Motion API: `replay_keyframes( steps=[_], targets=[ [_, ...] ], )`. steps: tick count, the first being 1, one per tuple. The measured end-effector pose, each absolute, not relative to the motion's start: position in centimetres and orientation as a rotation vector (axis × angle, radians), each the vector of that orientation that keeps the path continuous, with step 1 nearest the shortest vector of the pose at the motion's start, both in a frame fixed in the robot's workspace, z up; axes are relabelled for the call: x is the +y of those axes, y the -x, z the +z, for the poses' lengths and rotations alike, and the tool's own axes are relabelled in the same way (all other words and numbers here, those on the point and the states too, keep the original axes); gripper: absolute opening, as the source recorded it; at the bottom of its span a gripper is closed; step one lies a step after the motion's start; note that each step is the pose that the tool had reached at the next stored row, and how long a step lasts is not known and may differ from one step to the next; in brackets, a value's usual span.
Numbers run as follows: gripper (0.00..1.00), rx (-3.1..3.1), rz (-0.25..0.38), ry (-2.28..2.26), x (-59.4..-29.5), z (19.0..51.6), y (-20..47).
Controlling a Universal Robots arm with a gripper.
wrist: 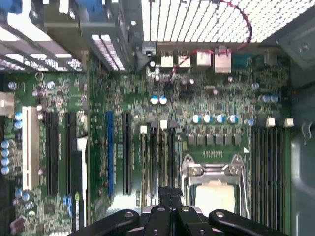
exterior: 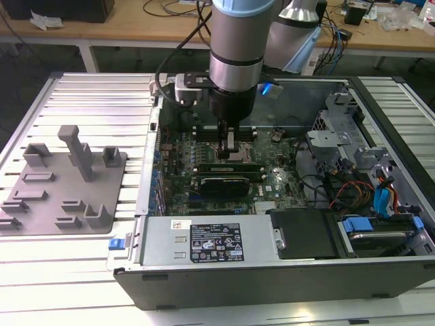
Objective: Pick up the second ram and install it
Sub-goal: 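Press down the second ram until it locks into place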
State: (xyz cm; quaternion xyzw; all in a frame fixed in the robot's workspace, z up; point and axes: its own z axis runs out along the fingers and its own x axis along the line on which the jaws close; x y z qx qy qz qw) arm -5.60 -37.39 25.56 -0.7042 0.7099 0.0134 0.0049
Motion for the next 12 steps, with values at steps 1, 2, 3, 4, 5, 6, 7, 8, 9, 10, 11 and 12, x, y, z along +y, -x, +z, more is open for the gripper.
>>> replay_keyframes(
  steps=[1,2,3,4,5,6,7,8,9,10,11,12],
  targets=[
    [0.08,2.223,0.040,2.205,-37.4,25.4,6.0],
    [0.08,2.222,0.039,2.204,-37.4,25.3,6.1],
    [0.08,2.222,0.039,2.204,-37.4,25.3,6.1],
    [0.08,2.222,0.039,2.204,-37.4,25.2,6.1],
    [0.08,2.222,0.039,2.204,-37.4,25.0,6.1],
    [0.08,2.222,0.039,2.204,-37.4,24.9,6.1],
    [0.08,2.222,0.039,2.204,-37.4,24.7,6.1],
    [0.08,2.222,0.039,2.204,-37.4,24.5,6.1],
    [0.08,2.222,0.039,2.204,-37.4,24.4,6.1],
    [0.08,2.222,0.039,2.204,-37.4,24.3,6.1],
    [0.08,2.222,0.039,2.204,-37.4,24.3,6.1],
    [0.08,2.222,0.039,2.204,-37.4,24.3,6.1]
  ],
)
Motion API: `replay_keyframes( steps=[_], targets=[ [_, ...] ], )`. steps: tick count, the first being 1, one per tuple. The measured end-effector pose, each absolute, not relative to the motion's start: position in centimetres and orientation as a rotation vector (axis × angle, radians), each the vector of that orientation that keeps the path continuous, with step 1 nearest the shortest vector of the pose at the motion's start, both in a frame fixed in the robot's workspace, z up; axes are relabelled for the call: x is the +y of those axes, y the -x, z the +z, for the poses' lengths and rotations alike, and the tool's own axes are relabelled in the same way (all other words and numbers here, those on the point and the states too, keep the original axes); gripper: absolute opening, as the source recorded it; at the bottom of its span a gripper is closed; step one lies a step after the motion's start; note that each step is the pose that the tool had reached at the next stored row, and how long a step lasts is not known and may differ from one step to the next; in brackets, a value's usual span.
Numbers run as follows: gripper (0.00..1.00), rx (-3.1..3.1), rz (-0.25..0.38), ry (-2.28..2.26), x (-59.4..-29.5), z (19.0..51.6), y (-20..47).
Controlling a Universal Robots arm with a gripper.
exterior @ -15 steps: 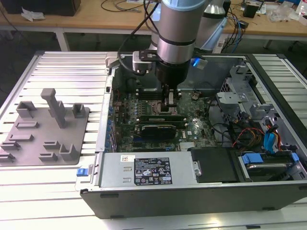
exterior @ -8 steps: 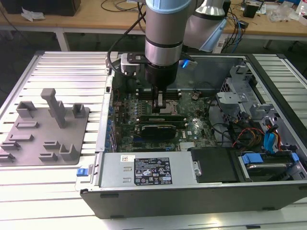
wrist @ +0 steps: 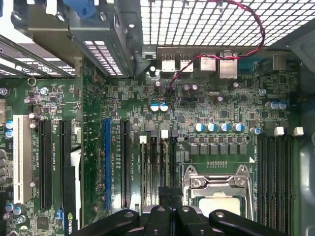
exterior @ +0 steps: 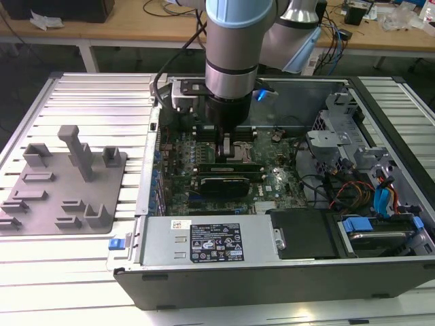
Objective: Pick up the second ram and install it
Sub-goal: 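Press down the second ram until it locks into place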
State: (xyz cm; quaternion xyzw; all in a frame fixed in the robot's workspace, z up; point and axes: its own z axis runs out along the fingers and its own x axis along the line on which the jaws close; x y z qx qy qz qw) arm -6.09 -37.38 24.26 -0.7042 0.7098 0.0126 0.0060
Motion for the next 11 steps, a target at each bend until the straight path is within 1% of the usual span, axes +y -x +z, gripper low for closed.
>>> replay_keyframes(
  steps=[11],
  targets=[
    [0.08,2.222,0.039,2.204,-37.13,23.11,6.12]
  ],
)
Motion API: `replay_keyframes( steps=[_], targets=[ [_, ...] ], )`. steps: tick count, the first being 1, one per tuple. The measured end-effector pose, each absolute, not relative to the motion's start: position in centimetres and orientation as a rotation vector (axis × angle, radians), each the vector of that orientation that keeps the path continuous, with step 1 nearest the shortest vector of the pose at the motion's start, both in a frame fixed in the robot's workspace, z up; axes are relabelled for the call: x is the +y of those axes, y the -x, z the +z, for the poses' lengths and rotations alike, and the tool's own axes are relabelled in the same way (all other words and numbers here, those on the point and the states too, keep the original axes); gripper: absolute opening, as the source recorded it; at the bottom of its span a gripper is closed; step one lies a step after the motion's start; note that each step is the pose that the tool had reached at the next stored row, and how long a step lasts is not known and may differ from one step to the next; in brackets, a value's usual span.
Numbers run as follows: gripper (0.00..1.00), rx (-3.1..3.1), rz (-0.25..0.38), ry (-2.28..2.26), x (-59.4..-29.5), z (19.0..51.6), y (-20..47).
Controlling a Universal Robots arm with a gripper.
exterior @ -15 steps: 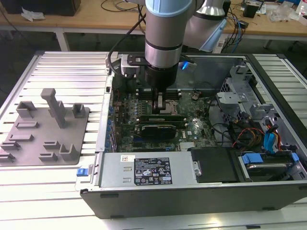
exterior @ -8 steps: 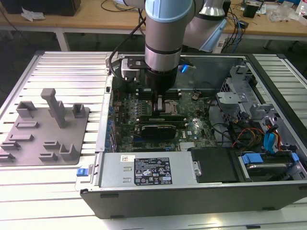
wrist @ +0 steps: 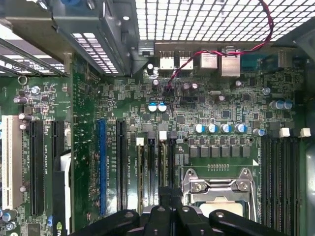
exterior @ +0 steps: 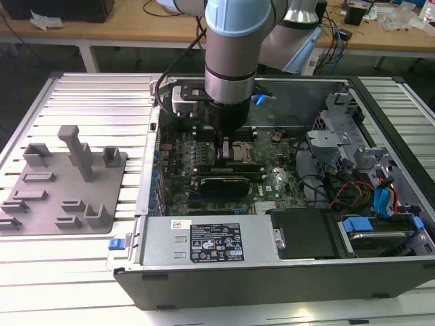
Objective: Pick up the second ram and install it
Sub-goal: 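Press down the second ram until it locks into place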
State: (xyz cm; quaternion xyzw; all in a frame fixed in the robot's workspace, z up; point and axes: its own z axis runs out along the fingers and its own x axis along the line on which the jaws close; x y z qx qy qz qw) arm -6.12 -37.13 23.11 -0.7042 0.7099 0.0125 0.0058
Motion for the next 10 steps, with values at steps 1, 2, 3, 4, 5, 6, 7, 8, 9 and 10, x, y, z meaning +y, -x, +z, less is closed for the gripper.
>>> replay_keyframes(
  steps=[1,2,3,4,5,6,7,8,9,10],
  targets=[
    [0.08,2.222,0.039,2.204,-37.1,23.0,6.1],
    [0.08,2.222,0.039,2.204,-37.1,22.9,6.1],
    [0.08,2.222,0.039,2.204,-37.1,22.9,6.1],
    [0.08,2.222,0.039,2.204,-37.1,22.9,6.1],
    [0.08,2.222,0.039,2.204,-37.1,22.9,6.1],
    [0.08,2.222,0.039,2.204,-37.1,22.9,6.1],
    [0.08,2.220,0.040,2.202,-37.1,23.2,6.1],
    [0.08,2.221,0.039,2.204,-37.1,23.5,6.1],
    [0.08,2.222,0.039,2.204,-37.1,24.0,6.1],
    [0.08,2.222,0.039,2.204,-37.1,24.7,6.1]
  ],
)
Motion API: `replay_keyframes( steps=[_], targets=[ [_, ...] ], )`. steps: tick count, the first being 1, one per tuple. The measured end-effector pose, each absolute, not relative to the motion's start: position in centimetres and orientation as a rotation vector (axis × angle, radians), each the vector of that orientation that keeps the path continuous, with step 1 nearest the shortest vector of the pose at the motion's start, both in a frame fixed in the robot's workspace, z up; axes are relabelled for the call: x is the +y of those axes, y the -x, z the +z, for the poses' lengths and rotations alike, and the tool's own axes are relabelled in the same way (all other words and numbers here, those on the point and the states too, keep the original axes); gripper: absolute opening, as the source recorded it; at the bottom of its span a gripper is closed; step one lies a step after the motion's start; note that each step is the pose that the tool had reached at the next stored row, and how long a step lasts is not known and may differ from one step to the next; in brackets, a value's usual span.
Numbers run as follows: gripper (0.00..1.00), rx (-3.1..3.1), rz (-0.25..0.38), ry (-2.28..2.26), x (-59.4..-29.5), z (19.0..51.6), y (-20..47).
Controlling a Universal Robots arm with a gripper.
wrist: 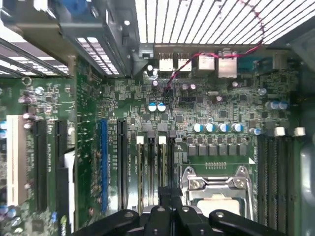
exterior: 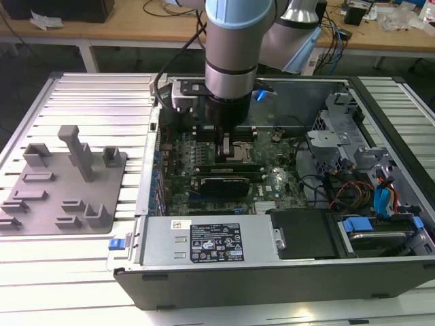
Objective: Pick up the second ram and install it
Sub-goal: 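Press down the second ram until it locks into place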
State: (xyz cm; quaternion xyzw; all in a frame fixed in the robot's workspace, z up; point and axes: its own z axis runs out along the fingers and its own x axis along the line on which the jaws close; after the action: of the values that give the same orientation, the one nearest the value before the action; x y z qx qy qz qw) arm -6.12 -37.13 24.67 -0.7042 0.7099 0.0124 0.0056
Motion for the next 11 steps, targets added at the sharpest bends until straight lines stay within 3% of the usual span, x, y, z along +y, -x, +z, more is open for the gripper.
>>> replay_keyframes(
  steps=[11],
  targets=[
    [0.08,2.221,0.041,2.203,-37.1,25.9,4.3]
  ],
)
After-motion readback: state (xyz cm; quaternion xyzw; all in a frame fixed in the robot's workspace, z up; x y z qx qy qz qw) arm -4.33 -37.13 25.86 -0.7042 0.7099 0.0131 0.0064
